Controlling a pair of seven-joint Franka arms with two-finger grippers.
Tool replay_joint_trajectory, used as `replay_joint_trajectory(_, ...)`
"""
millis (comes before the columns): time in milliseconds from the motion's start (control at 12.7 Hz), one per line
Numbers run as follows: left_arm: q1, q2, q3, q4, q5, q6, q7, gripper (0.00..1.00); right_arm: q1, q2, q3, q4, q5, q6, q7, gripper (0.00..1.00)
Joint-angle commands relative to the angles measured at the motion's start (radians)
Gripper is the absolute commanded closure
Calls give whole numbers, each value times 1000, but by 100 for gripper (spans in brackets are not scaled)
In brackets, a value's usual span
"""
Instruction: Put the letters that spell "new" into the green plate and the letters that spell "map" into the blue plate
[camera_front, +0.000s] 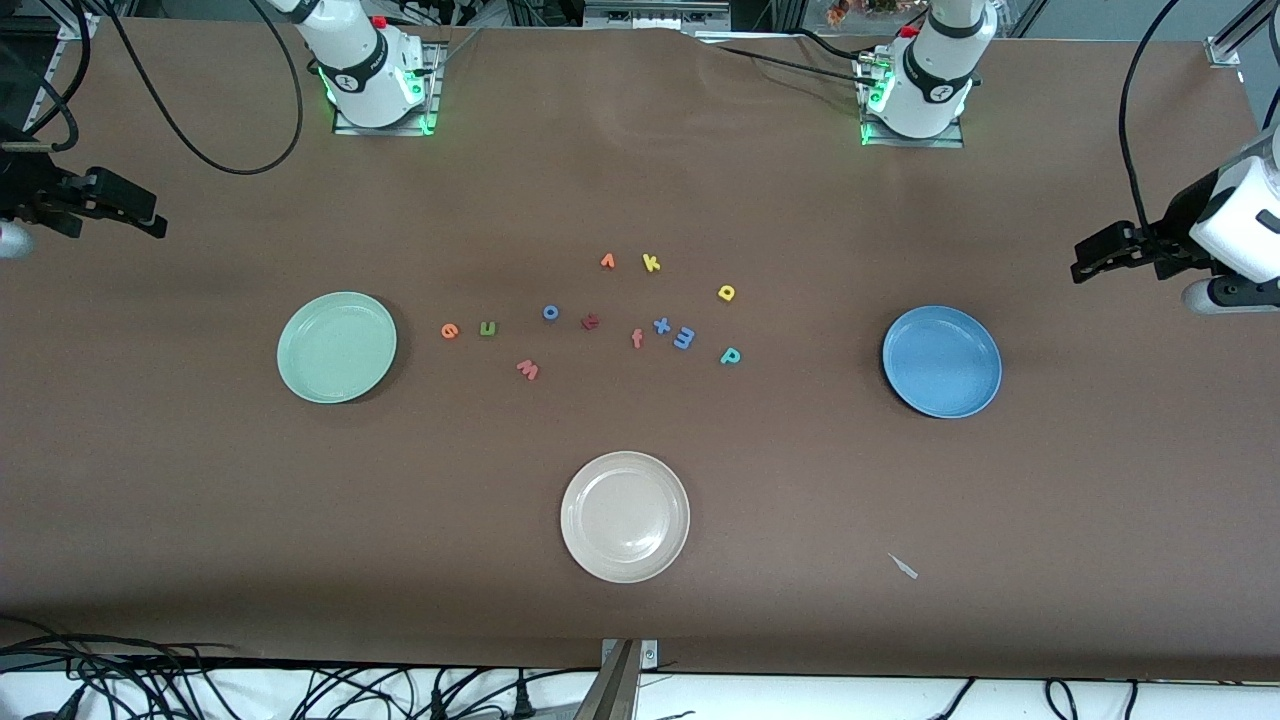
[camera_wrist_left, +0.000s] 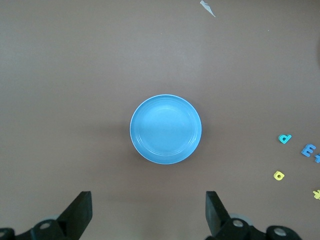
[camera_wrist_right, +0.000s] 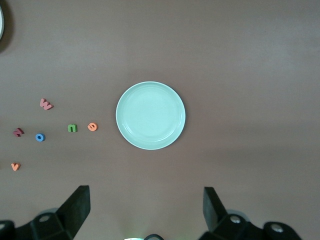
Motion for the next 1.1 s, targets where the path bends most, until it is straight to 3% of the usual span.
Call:
replay_joint_trajectory(0,7,-9,8,11,-19,-21,26,0,0,-17,1,-12,-12,-7,9,0)
replay_joint_trajectory(471,18,-9,2,11,-16,-58,138,0,0,-17,1,-12,-12,-7,9,0)
replay_joint_trajectory(1020,18,-7,3,26,-22,-58,141,0,0,-17,1,-12,-12,-7,9,0)
